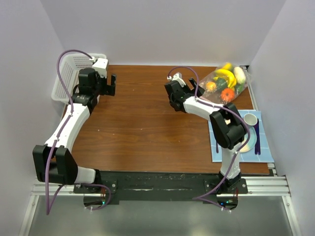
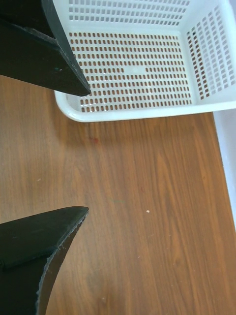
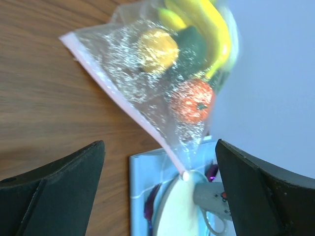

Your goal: Open the zip-top bag and remove the fake food

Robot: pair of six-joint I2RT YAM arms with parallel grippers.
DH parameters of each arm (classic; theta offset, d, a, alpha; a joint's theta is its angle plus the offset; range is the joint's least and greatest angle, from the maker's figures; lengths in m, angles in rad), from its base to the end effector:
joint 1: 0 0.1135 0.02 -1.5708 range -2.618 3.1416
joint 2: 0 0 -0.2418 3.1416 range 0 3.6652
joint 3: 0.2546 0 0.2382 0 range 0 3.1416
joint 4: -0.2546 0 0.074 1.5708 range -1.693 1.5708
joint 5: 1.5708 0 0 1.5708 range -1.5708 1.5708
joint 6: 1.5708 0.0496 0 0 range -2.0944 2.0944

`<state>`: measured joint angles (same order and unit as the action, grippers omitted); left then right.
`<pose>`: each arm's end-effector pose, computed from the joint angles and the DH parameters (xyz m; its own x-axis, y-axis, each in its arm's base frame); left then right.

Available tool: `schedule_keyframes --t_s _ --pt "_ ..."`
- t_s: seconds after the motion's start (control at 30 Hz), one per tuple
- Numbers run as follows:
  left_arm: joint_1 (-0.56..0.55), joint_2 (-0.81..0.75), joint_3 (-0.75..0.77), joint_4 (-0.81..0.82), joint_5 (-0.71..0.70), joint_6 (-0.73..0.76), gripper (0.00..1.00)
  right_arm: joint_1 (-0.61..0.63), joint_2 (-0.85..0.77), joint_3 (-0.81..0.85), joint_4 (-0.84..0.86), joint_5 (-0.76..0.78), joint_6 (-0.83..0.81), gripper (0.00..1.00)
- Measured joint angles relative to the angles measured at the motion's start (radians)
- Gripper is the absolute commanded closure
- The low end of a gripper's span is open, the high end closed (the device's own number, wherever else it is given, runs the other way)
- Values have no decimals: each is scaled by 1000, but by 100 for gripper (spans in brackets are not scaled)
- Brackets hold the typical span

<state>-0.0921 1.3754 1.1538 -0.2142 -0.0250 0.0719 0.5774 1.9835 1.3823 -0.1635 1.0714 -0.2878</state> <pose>0.3219 -0.0285 0.3064 -0.4143 0.1104 -0.9034 0.0994 0.9922 0.0757 0.3686 0.1882 0.1864 -0.6327 -0.5744 -0.5194 0.0936 0.6090 -0.7876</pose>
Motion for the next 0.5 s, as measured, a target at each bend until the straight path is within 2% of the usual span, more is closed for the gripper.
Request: schedule_keyframes --t_s 0.13,0.5 --pt "-1 56 26 25 -13 1 0 -29 1 -20 15 45 -2 3" --pt "-21 220 131 43 -53 18 0 -83 27 -60 3 40 51 8"
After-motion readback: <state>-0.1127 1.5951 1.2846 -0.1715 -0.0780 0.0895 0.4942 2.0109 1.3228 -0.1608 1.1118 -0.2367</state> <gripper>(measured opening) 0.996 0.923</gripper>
